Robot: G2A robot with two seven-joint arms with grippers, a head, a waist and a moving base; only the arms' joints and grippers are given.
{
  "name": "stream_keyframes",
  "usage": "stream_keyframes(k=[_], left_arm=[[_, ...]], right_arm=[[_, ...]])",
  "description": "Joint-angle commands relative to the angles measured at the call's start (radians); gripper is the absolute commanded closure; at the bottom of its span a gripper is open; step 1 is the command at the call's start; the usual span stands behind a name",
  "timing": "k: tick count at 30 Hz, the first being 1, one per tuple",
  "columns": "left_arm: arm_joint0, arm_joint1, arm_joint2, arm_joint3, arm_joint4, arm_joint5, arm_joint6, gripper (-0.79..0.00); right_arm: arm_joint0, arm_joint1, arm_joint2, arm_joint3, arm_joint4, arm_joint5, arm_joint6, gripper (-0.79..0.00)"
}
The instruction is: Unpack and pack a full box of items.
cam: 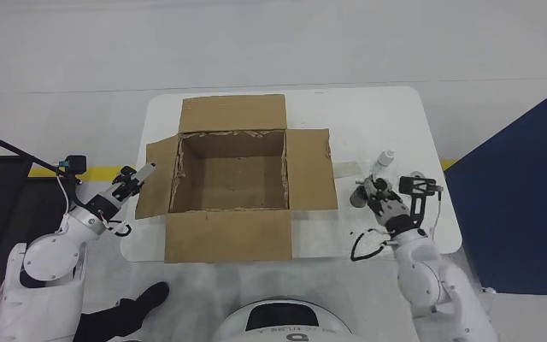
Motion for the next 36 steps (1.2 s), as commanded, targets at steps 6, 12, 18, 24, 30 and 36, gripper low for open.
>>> stream_keyframes(k=[6, 12, 18, 24, 30, 36], left_arm=[[0.000, 0.000, 0.000, 0.000, 0.000, 0.000, 0.000, -0.785], [0.000, 0.000, 0.000, 0.000, 0.000, 0.000, 0.000, -0.785], [0.000, 0.000, 0.000, 0.000, 0.000, 0.000, 0.000, -0.785], [0.000, 0.000, 0.000, 0.000, 0.000, 0.000, 0.000, -0.785], [0.000, 0.000, 0.000, 0.000, 0.000, 0.000, 0.000, -0.785], [0.000, 0.000, 0.000, 0.000, 0.000, 0.000, 0.000, -0.785]], right_arm=[[-0.126, -0.012, 0.059, 0.058, 0.161, 0.048, -0.138, 0.000], [-0.065, -0.015, 0.071, 0.106, 0.213, 0.131, -0.062, 0.000], [-0.002, -0.016, 0.076, 0.122, 0.204, 0.261, 0.036, 0.000], [0.059, -0.015, 0.067, 0.131, 0.180, 0.364, 0.147, 0.000], [0.112, -0.012, 0.058, 0.161, 0.143, 0.443, 0.253, 0.000], [0.142, -0.010, 0.050, 0.170, 0.107, 0.497, 0.321, -0.351]])
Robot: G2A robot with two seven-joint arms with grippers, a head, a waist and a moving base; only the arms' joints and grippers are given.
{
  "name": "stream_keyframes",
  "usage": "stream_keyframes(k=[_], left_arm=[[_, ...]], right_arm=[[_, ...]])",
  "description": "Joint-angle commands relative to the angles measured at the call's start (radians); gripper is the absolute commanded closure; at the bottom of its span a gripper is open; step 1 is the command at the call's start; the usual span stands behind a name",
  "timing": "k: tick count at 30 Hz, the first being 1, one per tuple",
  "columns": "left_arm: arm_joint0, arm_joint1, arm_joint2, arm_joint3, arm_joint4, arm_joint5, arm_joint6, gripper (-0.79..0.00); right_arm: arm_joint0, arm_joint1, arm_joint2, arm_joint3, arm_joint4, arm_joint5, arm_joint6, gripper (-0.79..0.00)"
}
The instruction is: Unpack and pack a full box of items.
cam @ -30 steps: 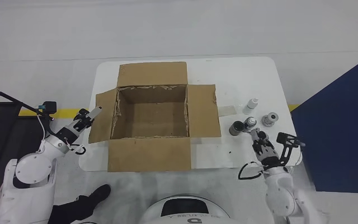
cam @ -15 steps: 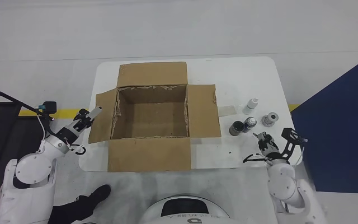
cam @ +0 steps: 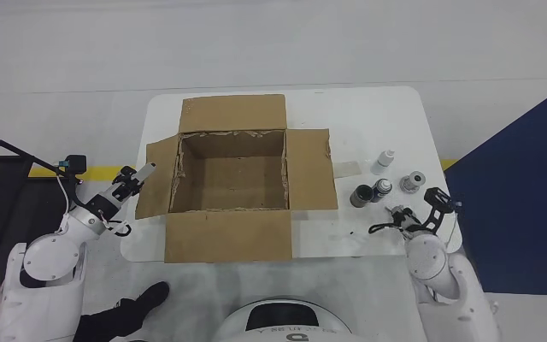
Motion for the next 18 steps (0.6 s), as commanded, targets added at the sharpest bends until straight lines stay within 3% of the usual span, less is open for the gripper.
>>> stream_keyframes(k=[1, 2, 4, 5, 11, 18], left_arm=[[0.000, 0.000, 0.000, 0.000, 0.000, 0.000, 0.000, -0.785], [0.000, 0.000, 0.000, 0.000, 0.000, 0.000, 0.000, -0.785], [0.000, 0.000, 0.000, 0.000, 0.000, 0.000, 0.000, -0.785], [0.000, 0.000, 0.000, 0.000, 0.000, 0.000, 0.000, -0.785], [0.000, 0.000, 0.000, 0.000, 0.000, 0.000, 0.000, -0.785], [0.000, 0.000, 0.000, 0.000, 0.000, 0.000, 0.000, -0.785]], right_arm=[[-0.006, -0.001, -0.001, -0.005, -0.001, 0.003, -0.004, -0.363], [-0.012, -0.001, 0.001, -0.007, 0.002, 0.003, -0.010, -0.382], [-0.025, -0.004, 0.005, -0.017, 0.012, 0.000, -0.039, -0.680], [-0.033, -0.005, 0.010, -0.022, 0.021, 0.002, -0.057, -0.785], [-0.117, -0.017, 0.001, -0.120, 0.065, -0.100, -0.267, -0.785], [-0.117, -0.017, 0.001, -0.120, 0.065, -0.100, -0.267, -0.785]])
